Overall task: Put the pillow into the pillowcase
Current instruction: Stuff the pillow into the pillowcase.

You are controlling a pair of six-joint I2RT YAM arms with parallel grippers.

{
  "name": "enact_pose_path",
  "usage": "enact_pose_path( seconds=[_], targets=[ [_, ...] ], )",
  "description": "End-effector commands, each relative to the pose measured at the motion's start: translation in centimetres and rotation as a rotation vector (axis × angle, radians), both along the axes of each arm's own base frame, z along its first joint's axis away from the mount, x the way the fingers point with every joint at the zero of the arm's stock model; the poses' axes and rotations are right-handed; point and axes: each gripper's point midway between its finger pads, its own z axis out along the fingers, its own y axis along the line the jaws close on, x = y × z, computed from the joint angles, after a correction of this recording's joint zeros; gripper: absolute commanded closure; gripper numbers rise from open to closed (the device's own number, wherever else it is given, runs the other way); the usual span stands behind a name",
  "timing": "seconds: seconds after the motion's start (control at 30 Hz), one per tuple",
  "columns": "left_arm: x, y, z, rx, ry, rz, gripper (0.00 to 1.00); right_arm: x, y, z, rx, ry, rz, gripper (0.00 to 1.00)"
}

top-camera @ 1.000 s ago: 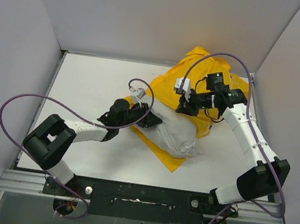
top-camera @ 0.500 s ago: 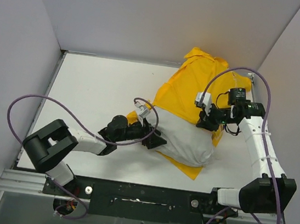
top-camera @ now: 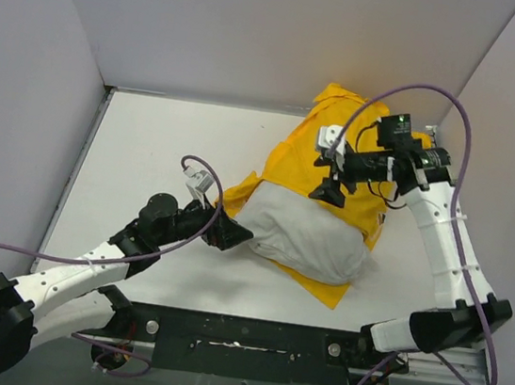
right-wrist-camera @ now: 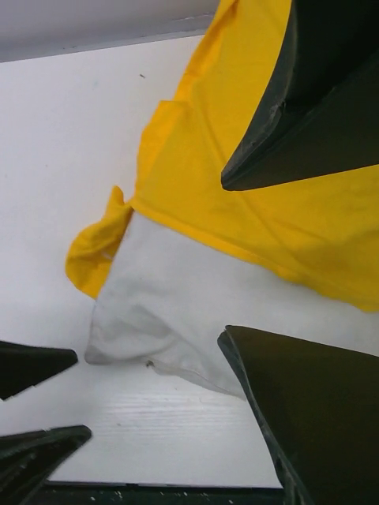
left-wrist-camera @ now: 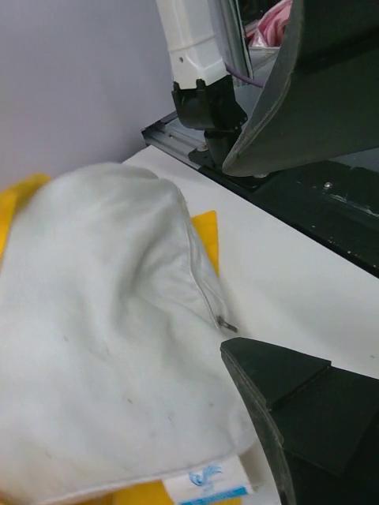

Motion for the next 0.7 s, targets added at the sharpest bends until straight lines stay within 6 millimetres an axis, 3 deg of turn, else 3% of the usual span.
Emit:
enact_pose_path(
  seconds=[0.0, 0.07, 0.17, 0.47, 0.67],
  targets=[
    [0.4, 0.1, -3.1, -0.027, 0.216, 0.053, 0.17, 5.2, 3.8, -1.1, -0.068, 0.003, -0.093, 0.29],
    [0.8, -0.5, -3.6, -0.074, 0.260, 0.063, 0.19, 5.9, 5.8, -2.8, -0.139, 0.009, -0.096, 0.29],
    [1.8, -1.4, -4.1, -0.104, 0.292, 0.091, 0.24, 7.5, 6.9, -5.9, -0.243, 0.025, -0.134, 0.30],
    [5.1, -4.2, -6.9, -0.042, 0.299, 0.108, 0.24, 10.8, 5.5, -9.3, -0.342, -0.015, -0.261, 0.39],
    [7.1, -5.1, -7.6, -0.033, 0.264, 0.115, 0.46, 11.9, 4.2, -10.2, -0.365, 0.000, -0.313, 0.51]
  ],
)
